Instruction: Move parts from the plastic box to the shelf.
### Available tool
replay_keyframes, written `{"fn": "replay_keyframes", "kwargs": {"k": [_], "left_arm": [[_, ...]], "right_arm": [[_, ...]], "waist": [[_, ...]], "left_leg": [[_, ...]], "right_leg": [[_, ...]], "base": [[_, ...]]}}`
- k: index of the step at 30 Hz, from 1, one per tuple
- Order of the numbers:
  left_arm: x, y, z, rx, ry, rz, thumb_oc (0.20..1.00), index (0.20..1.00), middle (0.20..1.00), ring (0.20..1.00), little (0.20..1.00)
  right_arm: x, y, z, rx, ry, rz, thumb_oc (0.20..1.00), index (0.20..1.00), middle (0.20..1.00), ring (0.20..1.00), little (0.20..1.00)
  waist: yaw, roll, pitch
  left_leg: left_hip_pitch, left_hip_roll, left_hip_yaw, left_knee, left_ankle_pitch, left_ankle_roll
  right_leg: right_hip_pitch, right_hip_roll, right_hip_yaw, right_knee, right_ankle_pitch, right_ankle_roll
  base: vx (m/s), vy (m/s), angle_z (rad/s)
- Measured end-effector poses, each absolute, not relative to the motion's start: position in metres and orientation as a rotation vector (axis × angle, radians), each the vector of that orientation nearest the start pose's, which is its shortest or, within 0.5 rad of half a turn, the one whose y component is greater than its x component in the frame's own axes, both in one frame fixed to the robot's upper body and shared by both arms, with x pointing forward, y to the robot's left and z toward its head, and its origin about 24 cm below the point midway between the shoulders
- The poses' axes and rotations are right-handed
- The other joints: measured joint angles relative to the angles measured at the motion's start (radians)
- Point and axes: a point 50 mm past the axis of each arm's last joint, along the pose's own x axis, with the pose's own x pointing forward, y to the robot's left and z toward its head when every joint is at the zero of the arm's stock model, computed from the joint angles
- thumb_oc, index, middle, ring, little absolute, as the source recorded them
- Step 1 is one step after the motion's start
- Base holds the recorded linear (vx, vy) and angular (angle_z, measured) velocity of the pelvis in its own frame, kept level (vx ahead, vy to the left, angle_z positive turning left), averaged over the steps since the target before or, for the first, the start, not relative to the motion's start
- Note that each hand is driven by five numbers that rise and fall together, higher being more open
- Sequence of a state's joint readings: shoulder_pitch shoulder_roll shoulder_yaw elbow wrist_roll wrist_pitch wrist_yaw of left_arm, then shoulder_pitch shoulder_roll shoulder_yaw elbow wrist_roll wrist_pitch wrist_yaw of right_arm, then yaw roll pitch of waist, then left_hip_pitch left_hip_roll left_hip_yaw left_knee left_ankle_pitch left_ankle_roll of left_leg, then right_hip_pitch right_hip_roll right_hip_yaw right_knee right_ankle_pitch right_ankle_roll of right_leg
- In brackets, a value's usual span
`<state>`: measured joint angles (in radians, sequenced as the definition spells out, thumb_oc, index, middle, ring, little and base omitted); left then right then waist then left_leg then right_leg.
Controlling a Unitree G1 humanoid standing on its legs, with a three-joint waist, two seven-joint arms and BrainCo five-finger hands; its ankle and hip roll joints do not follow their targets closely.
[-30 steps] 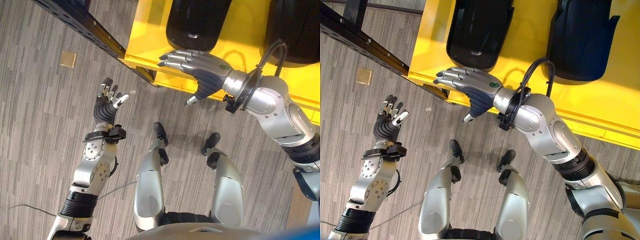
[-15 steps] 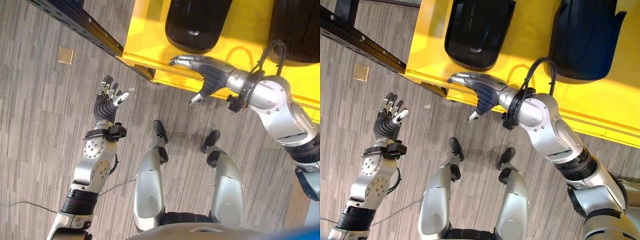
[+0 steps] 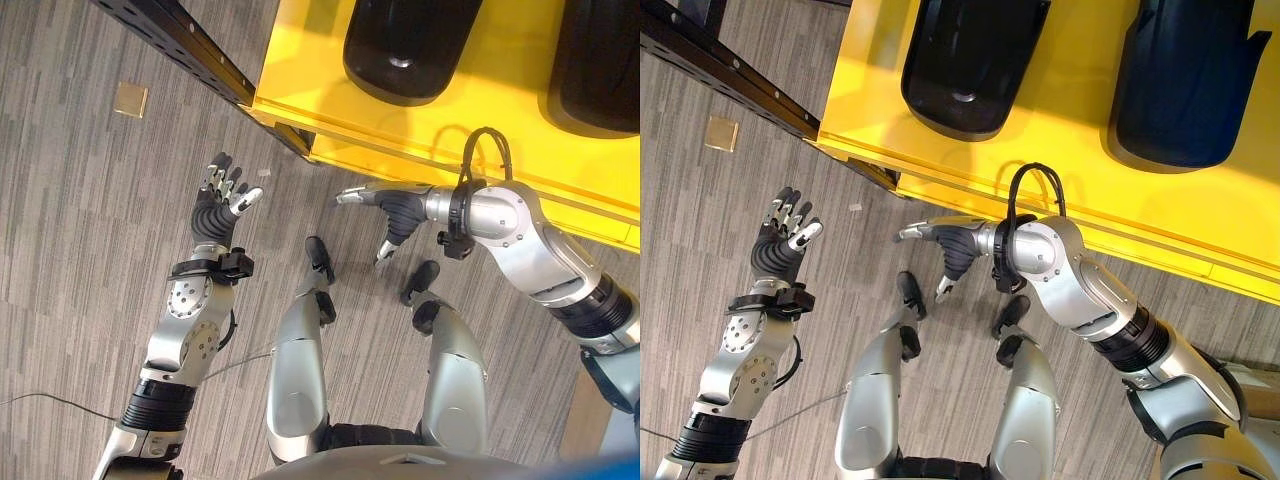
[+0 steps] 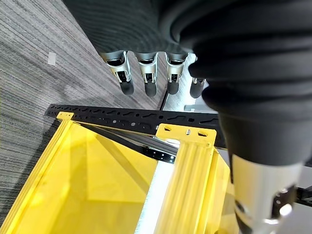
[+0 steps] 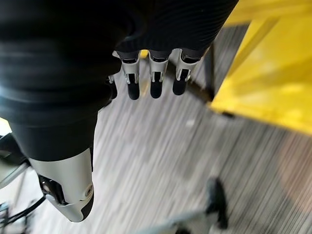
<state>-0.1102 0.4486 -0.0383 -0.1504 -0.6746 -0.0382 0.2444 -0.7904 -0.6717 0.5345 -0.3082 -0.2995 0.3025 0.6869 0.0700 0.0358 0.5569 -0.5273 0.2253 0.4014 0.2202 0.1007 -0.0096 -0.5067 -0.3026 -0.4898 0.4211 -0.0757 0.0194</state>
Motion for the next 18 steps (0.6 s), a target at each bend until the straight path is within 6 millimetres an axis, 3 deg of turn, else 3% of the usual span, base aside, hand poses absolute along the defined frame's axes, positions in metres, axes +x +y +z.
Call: {"fn": "replay_keyframes", "kwargs": {"k": [4, 18], "left_arm": [[0.270, 0.215, 0.116, -0.253, -0.206, 0.102, 1.000, 1.000, 1.000, 1.000, 1.000], [0.275, 0.213, 0.122, -0.258, -0.218, 0.111, 1.000, 1.000, 1.000, 1.000, 1.000]], "right_arm": [[0.298, -0.093, 0.232, -1.251, -0.375, 0.737, 1.000, 1.000, 1.000, 1.000, 1.000], [0.299, -0.099, 0.247, -1.037, -0.480, 0.669, 1.000, 1.000, 1.000, 1.000, 1.000]], "waist": [[-0.005, 0.000, 0.000], [-0.016, 0.000, 0.000]], "left_leg": [[-0.009, 0.000, -0.001, 0.004, 0.000, 0.000], [-0.036, 0.002, -0.001, 0.011, -0.001, 0.001]], "right_leg": [[-0.008, 0.000, 0.000, 0.001, 0.000, 0.000], [-0.038, -0.002, 0.003, 0.010, 0.000, -0.001]], "base": [[0.00, 0.000, 0.00], [0.00, 0.000, 0.00]]}}
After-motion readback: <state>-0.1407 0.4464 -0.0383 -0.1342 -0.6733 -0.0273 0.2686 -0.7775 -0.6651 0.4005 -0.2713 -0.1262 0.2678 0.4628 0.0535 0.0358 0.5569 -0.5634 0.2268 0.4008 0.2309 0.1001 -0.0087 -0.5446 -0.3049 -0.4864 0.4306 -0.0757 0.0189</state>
